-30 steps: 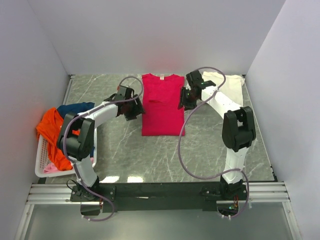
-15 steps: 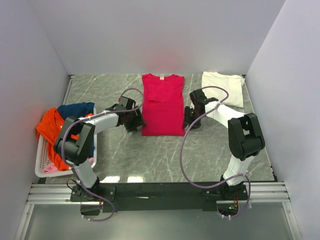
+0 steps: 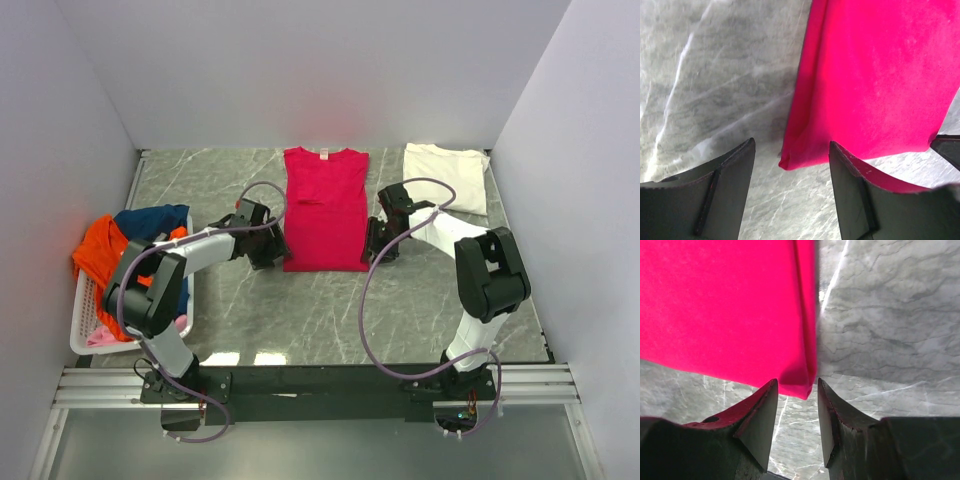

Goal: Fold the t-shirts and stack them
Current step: Fold the tshirt

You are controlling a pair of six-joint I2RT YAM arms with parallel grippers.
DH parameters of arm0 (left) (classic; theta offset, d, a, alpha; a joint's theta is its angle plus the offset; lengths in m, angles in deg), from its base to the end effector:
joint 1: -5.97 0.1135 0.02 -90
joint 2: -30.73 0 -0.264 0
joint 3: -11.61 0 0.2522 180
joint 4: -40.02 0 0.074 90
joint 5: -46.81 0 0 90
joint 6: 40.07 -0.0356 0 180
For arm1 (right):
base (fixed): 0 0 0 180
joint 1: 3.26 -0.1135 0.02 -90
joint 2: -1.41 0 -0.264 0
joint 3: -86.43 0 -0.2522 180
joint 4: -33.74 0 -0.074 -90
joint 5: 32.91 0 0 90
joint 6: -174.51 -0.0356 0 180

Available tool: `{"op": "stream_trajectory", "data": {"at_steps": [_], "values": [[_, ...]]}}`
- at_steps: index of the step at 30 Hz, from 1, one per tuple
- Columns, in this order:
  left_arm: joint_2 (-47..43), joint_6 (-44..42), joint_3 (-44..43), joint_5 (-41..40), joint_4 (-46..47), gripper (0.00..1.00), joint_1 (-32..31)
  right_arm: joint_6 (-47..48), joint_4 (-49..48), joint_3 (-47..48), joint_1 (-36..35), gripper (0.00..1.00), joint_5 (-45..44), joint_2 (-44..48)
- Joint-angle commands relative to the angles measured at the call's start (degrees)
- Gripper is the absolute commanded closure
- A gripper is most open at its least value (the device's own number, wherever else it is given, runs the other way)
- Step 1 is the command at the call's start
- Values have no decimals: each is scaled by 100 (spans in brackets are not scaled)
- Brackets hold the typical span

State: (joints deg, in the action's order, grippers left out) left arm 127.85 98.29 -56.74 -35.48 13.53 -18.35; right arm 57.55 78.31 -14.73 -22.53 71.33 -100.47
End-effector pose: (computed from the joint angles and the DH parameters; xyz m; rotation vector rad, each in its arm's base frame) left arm 0.3043 -0.1428 0.1643 -0.4989 2.6125 -0.6372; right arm 0.3254 0.1230 0.1728 0.1199 2.8274 0.5448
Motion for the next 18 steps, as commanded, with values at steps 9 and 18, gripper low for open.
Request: {"op": "stream_trajectory", "data": {"at_steps": [9,18], "values": [[-378,156,141,-6,218,34,-91,-90,-22,-162,-112,57,-132,-68],[-440,139,37,-190,70,35,-161,-73,-154,-215,-130,68,26,-323]]}}
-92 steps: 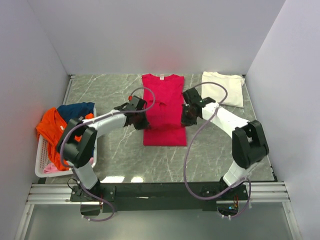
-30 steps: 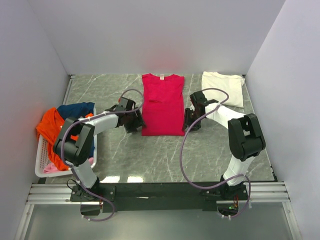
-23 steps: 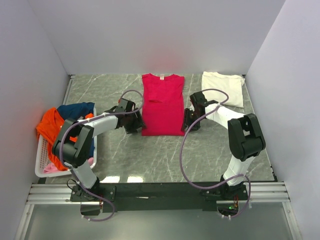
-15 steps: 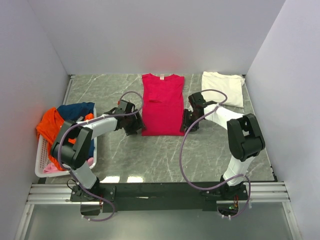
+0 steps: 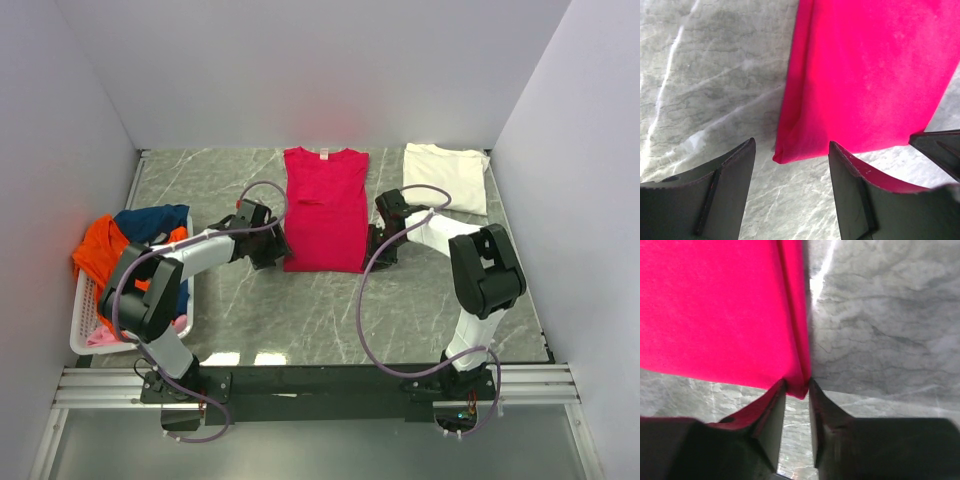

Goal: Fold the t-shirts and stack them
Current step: Fold the tshirt

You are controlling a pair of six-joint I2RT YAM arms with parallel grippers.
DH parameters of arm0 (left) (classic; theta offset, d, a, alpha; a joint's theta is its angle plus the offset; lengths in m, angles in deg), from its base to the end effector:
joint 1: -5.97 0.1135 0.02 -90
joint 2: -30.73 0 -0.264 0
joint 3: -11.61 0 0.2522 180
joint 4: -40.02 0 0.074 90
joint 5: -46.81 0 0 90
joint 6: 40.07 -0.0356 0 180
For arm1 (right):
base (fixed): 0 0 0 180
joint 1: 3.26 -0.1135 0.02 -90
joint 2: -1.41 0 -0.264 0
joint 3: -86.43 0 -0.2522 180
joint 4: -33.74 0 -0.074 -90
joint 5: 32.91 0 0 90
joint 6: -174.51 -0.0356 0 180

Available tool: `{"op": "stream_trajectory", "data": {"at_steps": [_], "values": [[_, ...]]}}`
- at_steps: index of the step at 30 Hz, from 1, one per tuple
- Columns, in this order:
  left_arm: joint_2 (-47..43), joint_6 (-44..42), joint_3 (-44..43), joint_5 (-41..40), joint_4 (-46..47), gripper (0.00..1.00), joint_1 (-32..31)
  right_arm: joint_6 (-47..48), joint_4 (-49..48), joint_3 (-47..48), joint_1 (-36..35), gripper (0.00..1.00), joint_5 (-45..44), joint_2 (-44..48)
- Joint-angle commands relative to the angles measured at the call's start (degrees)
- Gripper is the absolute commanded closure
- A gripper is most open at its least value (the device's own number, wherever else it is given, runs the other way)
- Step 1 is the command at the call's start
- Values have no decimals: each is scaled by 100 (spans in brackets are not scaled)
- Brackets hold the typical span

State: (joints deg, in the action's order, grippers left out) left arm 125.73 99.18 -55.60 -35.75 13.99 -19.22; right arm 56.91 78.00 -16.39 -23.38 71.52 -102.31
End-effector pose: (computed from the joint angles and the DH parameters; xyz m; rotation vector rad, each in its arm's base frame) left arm 0.2972 -0.1449 0.1707 -0.4951 2.5920 -0.6579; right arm 0.3199 0.1266 0.1548 0.1267 2.8874 0.5322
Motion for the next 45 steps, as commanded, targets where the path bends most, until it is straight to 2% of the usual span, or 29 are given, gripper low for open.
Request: {"op": "stream_trajectory", "data": {"at_steps": [1,3,6,9,13,19,33,42,45], "values": [[-193,23,-130,-329,-151,35,-143,-9,-141,-75,-45,70,41,-200],[-175,-3,-244,-419,-240,35,-205,0,-176,-101,-36,80,121,-280],[-96,40,-297,-524,-363,37,-276,43,-159,-110,-36,88,138,-280],[-43,181,-262,-630,-425,39,-302,70,-150,-119,-45,92,130,-228],[-52,286,-210,-726,-407,41,-355,96,-97,-93,-36,94,130,-219],[158,304,-297,-727,-434,49,-408,149,-79,-128,-36,96,121,-201],[695,313,-500,-964,-812,77,-513,158,-44,-110,-36,97,95,-184],[730,295,-201,-788,-636,97,-575,158,-9,-31,-36,100,86,-175],[687,278,-131,-849,-653,100,-583,158,8,-22,-45,100,94,-201]]}}
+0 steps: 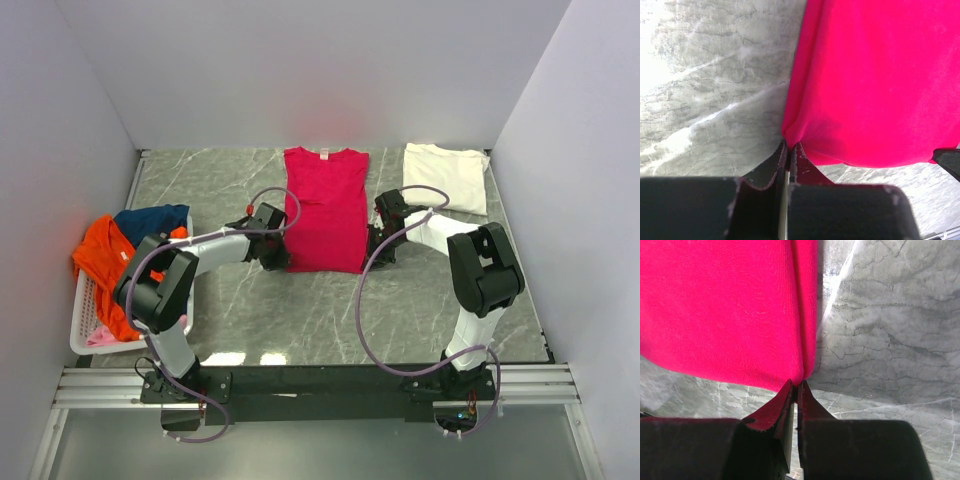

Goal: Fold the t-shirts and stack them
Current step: Fold the tshirt

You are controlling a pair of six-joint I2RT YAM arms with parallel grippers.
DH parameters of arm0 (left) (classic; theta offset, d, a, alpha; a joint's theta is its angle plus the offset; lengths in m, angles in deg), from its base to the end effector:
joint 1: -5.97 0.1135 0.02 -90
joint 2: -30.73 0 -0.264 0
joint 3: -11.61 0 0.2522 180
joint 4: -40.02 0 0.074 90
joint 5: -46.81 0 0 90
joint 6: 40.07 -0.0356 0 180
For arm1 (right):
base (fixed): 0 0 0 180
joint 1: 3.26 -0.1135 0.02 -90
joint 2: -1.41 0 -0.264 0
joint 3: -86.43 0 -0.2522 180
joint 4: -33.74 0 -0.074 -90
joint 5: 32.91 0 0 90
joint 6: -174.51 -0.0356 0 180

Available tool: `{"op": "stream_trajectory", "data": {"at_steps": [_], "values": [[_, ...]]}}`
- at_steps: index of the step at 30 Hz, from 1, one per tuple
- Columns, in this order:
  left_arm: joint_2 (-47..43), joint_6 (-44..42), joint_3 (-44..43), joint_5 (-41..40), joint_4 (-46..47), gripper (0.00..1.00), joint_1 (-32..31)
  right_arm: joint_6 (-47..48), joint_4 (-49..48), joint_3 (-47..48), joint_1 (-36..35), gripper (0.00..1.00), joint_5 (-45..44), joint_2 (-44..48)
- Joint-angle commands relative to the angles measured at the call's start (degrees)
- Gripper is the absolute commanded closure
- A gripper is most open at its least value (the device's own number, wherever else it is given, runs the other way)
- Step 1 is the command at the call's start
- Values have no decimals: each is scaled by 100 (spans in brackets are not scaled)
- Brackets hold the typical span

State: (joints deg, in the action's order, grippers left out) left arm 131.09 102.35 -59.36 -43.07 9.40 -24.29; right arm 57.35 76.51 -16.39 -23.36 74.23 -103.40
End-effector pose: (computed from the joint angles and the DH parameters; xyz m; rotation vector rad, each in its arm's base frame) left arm 0.2954 -0.1724 0.1545 -0.5200 2.6591 -0.4815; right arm 0.3224 0.1292 0.1500 0.1028 2.8874 0.5987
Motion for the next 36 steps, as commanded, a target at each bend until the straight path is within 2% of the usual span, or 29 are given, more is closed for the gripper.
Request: {"op": "stream_trajectory", "data": {"at_steps": [1,11,19,26,29,36], "values": [[134,-57,263,-126,-195,100,-85,114,157,-22,-38,100,-185,-92],[-306,-294,351,-56,-203,100,-103,70,298,-180,-38,100,-159,408],[-1246,-426,851,339,-282,100,-103,114,605,-585,-64,100,-212,1156],[-2168,-453,1221,665,-695,100,-278,27,992,-1155,-319,100,-449,2183],[-2896,-339,1396,752,-959,100,-287,-149,1202,-1393,-460,100,-554,2754],[-3995,-171,1424,990,-1837,99,-401,-702,1949,-1438,-1083,100,-941,3959]]}}
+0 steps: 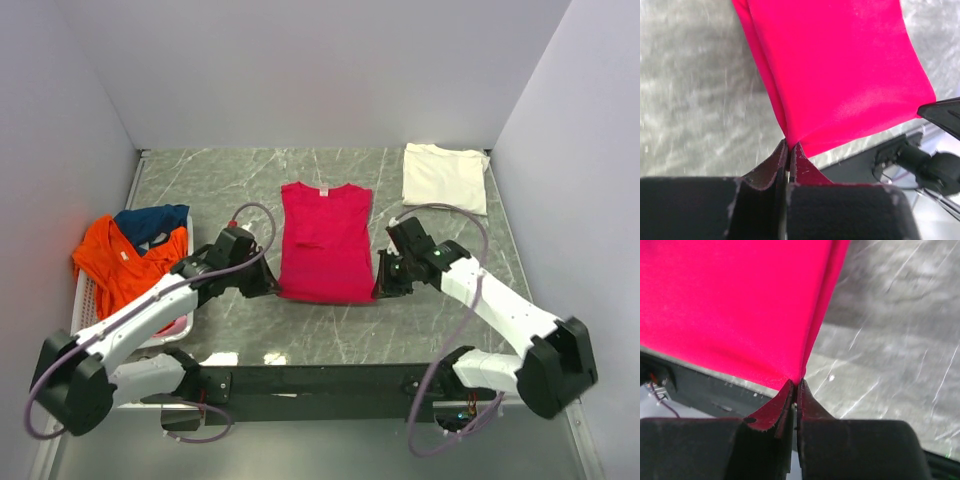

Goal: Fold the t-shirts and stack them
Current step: Fold the tshirt

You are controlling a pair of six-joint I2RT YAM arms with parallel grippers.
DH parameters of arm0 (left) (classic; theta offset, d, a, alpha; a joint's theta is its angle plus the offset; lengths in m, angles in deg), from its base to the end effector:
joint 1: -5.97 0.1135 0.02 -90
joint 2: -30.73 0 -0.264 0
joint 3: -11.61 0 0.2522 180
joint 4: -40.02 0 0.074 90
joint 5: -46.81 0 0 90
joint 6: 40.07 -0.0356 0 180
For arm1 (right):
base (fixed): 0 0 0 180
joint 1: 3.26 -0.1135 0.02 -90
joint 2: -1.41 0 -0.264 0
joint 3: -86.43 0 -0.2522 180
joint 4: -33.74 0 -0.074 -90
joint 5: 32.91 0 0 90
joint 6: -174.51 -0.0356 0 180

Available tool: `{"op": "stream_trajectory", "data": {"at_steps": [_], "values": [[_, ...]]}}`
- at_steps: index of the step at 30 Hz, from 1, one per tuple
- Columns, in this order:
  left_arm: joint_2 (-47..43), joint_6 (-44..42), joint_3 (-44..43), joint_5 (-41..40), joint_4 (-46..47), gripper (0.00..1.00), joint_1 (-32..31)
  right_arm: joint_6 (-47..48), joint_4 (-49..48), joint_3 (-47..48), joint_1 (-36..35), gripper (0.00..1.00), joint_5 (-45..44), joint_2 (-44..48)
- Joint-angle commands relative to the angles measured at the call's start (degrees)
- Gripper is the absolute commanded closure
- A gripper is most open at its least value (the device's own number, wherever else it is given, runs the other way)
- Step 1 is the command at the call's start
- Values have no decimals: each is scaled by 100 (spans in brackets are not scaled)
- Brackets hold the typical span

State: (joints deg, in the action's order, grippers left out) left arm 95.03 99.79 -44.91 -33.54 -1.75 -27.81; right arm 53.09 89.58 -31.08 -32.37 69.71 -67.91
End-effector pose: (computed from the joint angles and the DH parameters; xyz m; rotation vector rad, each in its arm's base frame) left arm 0.1847 -0.1307 0.2342 -0.2845 2.5937 -0.8047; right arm 0.1946 0.1173 0.2339 -0.0187 2.7772 0.6054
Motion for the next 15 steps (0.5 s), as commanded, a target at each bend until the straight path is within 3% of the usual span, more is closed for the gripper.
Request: {"op": "stream_trajectory", "data": {"at_steps": [1,8,15], "values": [[-496,102,-56,46,-845,99,-67,-434,826,49,-244,100,-524,611],[-1401,400,-259,204,-1576,100,-146,-1164,1442,443,-842,100,-875,1377],[-1262,586,-495,169,-1295,100,-146,-1244,1478,1015,-904,100,-1253,1298]]}}
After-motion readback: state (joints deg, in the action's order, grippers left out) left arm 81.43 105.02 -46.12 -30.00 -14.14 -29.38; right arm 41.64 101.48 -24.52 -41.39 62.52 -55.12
